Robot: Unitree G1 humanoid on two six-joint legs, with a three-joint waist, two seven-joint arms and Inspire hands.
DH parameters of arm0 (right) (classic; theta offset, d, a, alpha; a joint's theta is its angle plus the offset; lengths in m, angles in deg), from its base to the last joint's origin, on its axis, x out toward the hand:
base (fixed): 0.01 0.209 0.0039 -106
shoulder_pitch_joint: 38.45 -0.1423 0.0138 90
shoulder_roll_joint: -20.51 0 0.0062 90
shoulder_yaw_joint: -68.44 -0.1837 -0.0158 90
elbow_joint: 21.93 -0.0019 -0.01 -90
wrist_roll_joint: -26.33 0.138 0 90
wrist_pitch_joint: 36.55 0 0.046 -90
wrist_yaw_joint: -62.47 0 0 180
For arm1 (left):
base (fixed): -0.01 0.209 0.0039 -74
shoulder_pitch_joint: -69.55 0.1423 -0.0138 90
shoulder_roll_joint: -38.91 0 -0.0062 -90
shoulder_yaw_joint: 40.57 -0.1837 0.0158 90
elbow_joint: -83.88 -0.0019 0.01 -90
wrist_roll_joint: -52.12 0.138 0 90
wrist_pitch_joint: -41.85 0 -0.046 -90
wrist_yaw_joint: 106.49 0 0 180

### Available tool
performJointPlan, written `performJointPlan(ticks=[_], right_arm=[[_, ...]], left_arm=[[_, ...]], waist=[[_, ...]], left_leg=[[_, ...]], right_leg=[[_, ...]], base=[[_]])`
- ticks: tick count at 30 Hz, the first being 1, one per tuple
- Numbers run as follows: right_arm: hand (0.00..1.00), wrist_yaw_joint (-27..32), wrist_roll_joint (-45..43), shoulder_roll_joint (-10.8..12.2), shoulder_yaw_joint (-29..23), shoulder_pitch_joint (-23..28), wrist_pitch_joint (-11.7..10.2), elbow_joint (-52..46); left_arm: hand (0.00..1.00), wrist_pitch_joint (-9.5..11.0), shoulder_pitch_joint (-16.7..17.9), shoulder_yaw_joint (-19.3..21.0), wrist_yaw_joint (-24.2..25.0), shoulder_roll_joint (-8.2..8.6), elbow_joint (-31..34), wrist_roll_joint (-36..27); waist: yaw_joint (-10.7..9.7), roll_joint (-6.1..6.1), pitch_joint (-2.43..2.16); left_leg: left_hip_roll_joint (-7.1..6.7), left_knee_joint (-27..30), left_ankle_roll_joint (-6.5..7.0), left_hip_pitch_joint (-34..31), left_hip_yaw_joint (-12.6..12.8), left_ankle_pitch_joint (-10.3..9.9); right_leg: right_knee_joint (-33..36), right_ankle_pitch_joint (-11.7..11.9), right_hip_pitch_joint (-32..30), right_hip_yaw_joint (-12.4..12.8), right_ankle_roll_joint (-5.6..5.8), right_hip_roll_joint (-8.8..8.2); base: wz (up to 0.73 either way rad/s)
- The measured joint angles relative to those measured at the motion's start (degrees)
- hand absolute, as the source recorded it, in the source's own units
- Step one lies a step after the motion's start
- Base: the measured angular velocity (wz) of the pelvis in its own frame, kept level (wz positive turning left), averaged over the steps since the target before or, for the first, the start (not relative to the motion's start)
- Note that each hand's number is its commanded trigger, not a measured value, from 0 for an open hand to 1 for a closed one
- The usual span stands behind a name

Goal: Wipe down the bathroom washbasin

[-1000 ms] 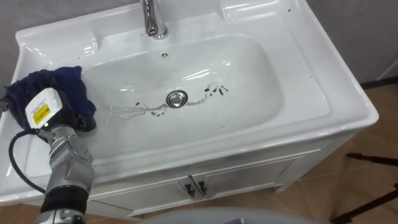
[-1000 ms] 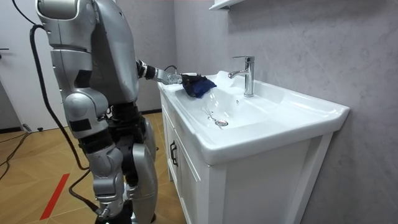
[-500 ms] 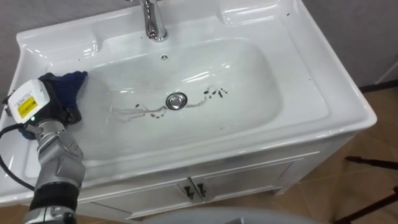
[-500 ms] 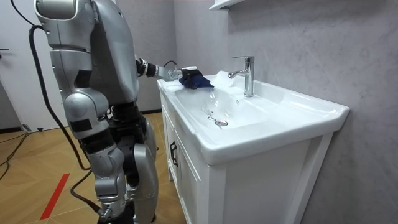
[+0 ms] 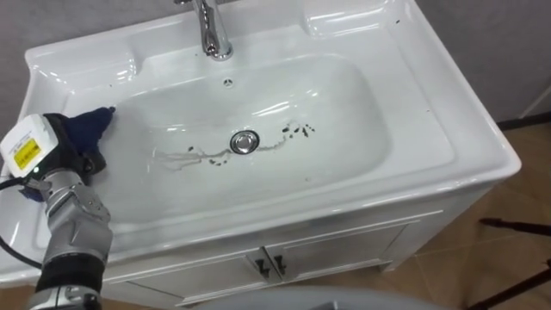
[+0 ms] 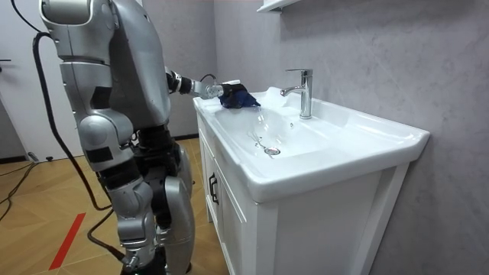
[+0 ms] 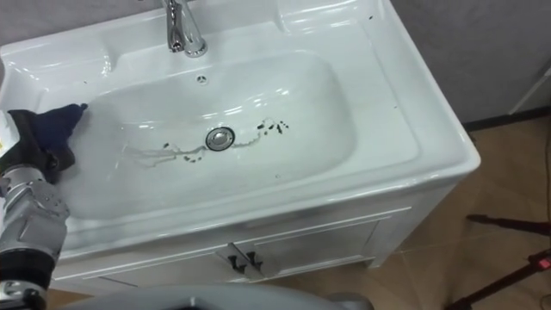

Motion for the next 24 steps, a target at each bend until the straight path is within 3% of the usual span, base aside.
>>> performJointPlan(ticks=[5, 10, 13, 16, 18, 22, 24], right_arm=[[0.0, 0.94, 0.69, 0.18, 0.02, -0.09, -2.11, -0.45], [0.0, 1.48, 6.2, 0.69, 0.06, -0.05, -3.79, -0.46], [0.0, 1.4, 8.43, 1.26, 0.68, -0.19, -5.04, -0.52], [0.0, 0.96, 10.11, 2.0, 2.02, -0.19, -6.67, -0.29], [0.0, 0.88, 10.98, 2.47, 2.44, -0.4, -7.88, 0.26], [0.0, 0.55, 13.75, 2.8, 3.69, 0.11, -10.29, 0.65], [0.0, -0.12, 15.17, 2.72, 4.67, 0.27, -11.47, 1.0]], left_arm=[[1.0, 1.72, 0.23, 0.67, -0.84, 0.29, 0.51, -3.15], [1.0, 1.57, 2.59, 1.09, -0.97, 1.78, 6.86, -3.3], [1.0, 1.15, 2.84, 0.87, -0.96, 1.87, 9.5, -3.3], [1.0, 0.78, 4.07, 0.72, -1.43, 2.71, 16.06, -3.24], [1.0, 1.67, 4.16, 0.26, -2.4, 3.75, 18.4, -3.08], [1.0, 2.33, 4.28, -1.46, -3.27, 4.37, 22.17, -3.04], [1.0, 4.32, 4.4, -2.98, -4.06, 4.37, 26.0, -1.9]], waist=[[0.03, 0.0, 0.01], [0.01, -0.17, 0.14], [0.05, -0.58, 0.65], [0.04, -1.26, 1.25], [0.07, -1.65, 1.44], [-0.07, -1.75, 1.39], [-0.09, -1.77, 1.38]], left_leg=[[-0.12, 0.0, 0.0, -0.03, -0.7, 0.0], [-0.15, 0.13, 0.0, -1.1, -1.22, 0.0], [-0.15, 0.3, 0.0, -1.93, -1.25, 0.0], [-0.16, 0.52, 0.0, -2.61, -1.37, 0.0], [-0.18, 0.62, 0.0, -3.22, -1.56, -0.01], [-0.21, 0.61, 0.0, -3.29, -1.63, 0.0], [-0.2, 0.54, 0.0, -3.25, -1.7, 0.0]], right_leg=[[-0.38, -0.02, 0.52, -0.61, 0.04, -0.11], [-0.46, -0.02, -0.08, -1.38, 0.05, -0.22], [-0.49, -0.01, -0.54, -1.84, 0.06, -0.27], [-0.48, 0.0, -0.88, -2.25, 0.07, -0.33], [-0.47, 0.08, -1.34, -2.37, 0.12, -0.34], [-0.55, 0.1, -1.4, -2.35, 0.13, -0.35], [-0.58, 0.1, -1.38, -2.35, 0.12, -0.35]], base=[[0.08], [0.09], [0.09], [0.08], [0.05], [0.0], [0.0]])
